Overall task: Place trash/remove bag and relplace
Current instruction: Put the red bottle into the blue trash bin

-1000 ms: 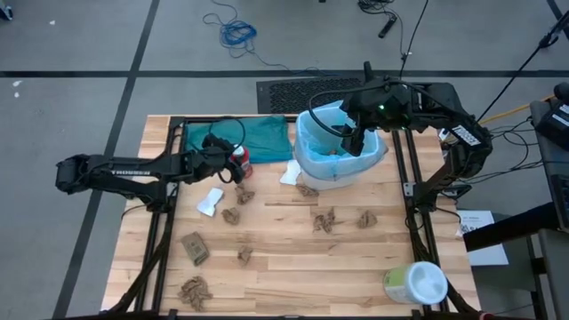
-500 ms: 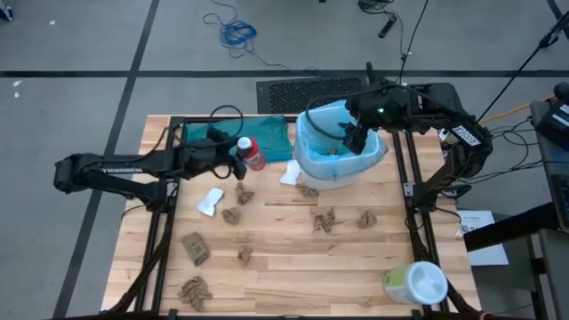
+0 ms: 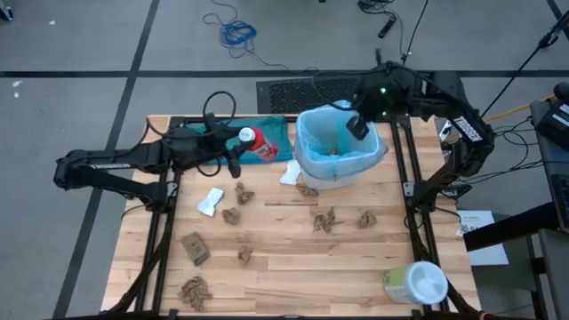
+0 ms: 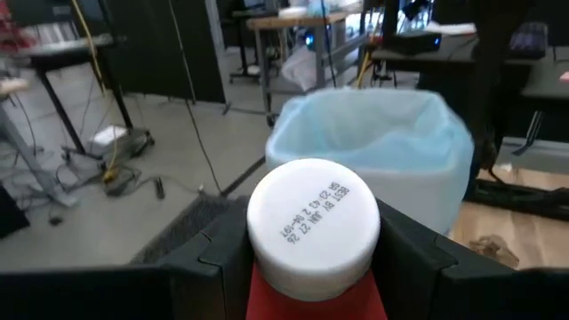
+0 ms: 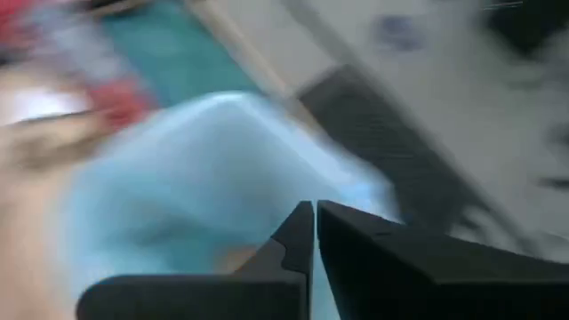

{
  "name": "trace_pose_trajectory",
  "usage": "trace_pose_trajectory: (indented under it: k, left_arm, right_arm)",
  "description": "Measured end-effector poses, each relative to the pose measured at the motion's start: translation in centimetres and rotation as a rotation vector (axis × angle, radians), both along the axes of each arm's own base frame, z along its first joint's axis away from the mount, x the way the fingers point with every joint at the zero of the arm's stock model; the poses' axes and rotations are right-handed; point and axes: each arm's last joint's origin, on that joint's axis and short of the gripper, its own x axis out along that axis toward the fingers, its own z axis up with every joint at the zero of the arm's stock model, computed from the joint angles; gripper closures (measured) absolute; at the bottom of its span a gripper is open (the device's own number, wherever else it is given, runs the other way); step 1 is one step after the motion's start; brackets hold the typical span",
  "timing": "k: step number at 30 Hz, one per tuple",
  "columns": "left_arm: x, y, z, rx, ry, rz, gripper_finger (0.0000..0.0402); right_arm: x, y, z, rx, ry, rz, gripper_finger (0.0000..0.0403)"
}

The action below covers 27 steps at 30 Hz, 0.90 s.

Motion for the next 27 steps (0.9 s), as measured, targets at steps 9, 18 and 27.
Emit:
trace_pose_trajectory:
  k: [9, 18, 27]
  left_arm:
    - [-1.6, -0.1, 1.9, 0.049, -0.059, -0.001, 0.0226]
    - [-2.2, -0.2, 2.5, 0.059, -0.103, -0.006, 0.0226]
    - [-1.9, -0.5, 5.2, 0.144, -0.244, -0.126, 0.0226]
  right_arm:
    - [3.1, 8.3, -1.2, -0.148, 0.067, 0.302, 0.0402]
    - [6.5, 16.5, -9.7, -0.488, 0.290, 0.253, 0.0403]
    - [7.7, 18.9, -17.7, -0.720, 0.265, 0.171, 0.0403]
